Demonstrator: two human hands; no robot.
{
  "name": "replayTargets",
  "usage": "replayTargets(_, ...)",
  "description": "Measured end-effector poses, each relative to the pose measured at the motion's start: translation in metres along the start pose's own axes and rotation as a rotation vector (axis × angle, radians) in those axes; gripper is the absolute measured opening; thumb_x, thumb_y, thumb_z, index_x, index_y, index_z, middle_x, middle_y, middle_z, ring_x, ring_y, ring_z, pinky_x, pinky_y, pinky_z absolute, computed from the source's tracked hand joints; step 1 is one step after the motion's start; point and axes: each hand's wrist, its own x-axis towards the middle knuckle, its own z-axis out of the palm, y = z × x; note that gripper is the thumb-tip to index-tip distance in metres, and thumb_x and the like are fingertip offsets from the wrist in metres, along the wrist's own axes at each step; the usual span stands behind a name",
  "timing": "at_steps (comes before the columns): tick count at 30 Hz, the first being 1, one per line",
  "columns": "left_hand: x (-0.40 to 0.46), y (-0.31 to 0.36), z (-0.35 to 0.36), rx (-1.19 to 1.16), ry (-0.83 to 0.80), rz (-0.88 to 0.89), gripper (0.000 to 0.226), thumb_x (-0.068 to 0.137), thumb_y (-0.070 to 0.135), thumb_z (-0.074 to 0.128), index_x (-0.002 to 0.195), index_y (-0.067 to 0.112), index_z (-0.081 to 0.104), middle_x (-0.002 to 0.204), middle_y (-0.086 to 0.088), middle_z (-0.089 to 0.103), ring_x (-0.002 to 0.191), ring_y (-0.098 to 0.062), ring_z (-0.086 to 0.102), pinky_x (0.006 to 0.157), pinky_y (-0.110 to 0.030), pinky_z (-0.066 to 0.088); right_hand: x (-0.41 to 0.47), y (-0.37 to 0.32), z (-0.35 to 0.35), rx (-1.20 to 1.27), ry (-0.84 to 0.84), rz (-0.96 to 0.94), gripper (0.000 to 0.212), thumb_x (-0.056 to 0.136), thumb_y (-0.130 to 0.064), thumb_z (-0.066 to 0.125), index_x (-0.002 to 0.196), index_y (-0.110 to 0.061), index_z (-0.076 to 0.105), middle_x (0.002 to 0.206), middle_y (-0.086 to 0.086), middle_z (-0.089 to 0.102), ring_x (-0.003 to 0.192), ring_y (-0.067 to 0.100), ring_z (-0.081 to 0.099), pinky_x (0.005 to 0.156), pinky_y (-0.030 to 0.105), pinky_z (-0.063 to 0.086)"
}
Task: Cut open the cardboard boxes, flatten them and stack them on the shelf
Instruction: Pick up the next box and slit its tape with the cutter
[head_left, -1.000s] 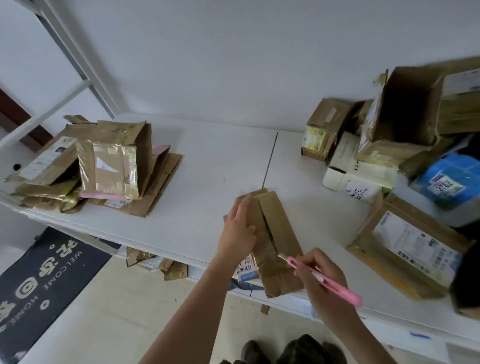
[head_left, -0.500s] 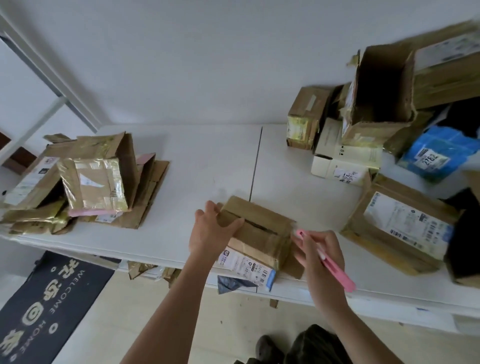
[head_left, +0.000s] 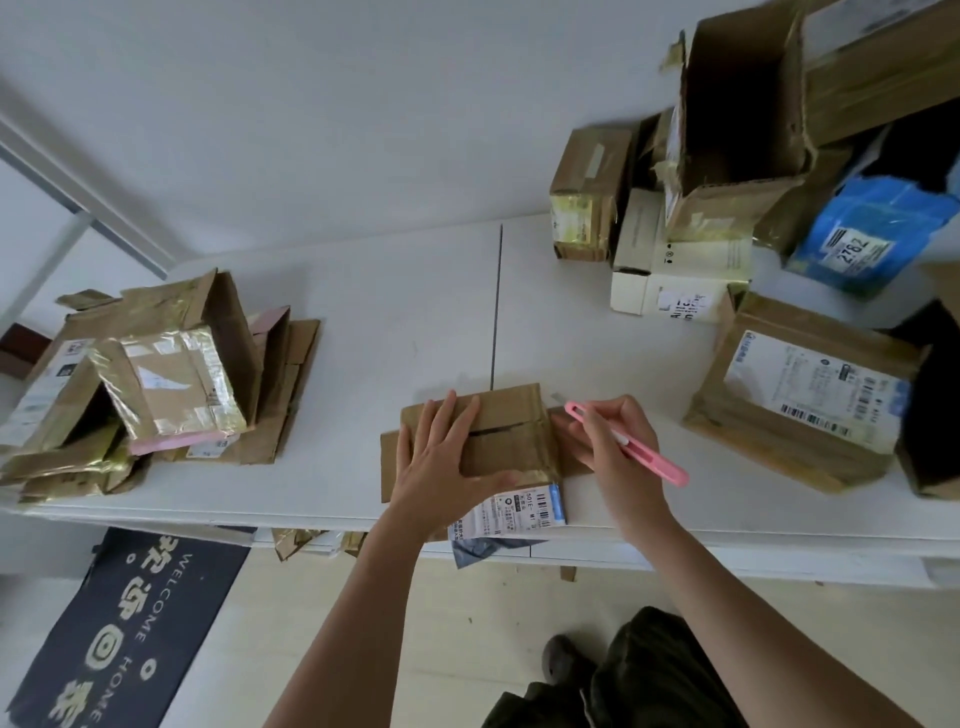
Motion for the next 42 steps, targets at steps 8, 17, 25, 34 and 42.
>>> replayTargets(8,-0.001,-0.002,0.001,-0.040,0.027,0.013,0.095,0.081,0.072,0.056,0.155,0.041,0.005,0.164,0.015,-0.007,0.148,-0.007,-0.016,0.121,-0.044,-0.013,0.000,0.001,0.006,-0.101,-0.021,-0.052,0.016,0.097,-0.022,0.060,0.084,-0.031,0.060,0.092,0.009,0.071,0.095,0.028,0.070,0.084,0.056,0.056)
replayTargets(17,-0.001,-0.003,0.003,-0.064,0.044,0.019,0.094,0.080,0.071,0.058,0.155,0.041,0.009,0.164,0.016,-0.005,0.148,-0.005,-0.016,0.119,-0.042,-0.015,0.003,0.009,0.008,0.039,0.057,0.079,0.010,0.097,-0.017,0.060,0.089,-0.012,0.057,0.089,0.011,0.072,0.092,0.027,0.071,0.082,0.049,0.059)
replayTargets(25,-0.001,-0.003,0.007,-0.040,0.063,0.016,0.095,0.079,0.073,0.055,0.155,0.041,0.007,0.164,0.016,-0.007,0.148,-0.005,-0.017,0.119,-0.041,-0.016,0.009,0.005,0.008,0.066,0.020,0.170,0.017,0.095,-0.014,0.062,0.078,-0.015,0.060,0.081,0.006,0.070,0.085,0.016,0.069,0.083,0.047,0.058)
replayTargets(34,-0.001,-0.004,0.009,-0.039,0.084,0.025,0.095,0.079,0.073,0.056,0.154,0.043,0.007,0.164,0.016,-0.007,0.148,-0.004,-0.016,0.118,-0.039,-0.018,-0.010,-0.003,-0.006,0.009,-0.053,0.175,0.015,0.095,-0.005,0.059,0.080,-0.005,0.055,0.082,0.004,0.070,0.091,0.022,0.070,0.083,0.041,0.060)
replayTargets(42,-0.001,-0.003,0.009,-0.035,0.091,0.016,0.095,0.080,0.071,0.059,0.155,0.042,0.008,0.164,0.014,-0.006,0.149,-0.006,-0.015,0.118,-0.039,-0.017,-0.030,0.004,-0.028,-0.079,-0.123,0.159,0.017,0.092,0.006,0.058,0.077,-0.001,0.054,0.093,0.008,0.073,0.099,0.023,0.070,0.075,0.024,0.059)
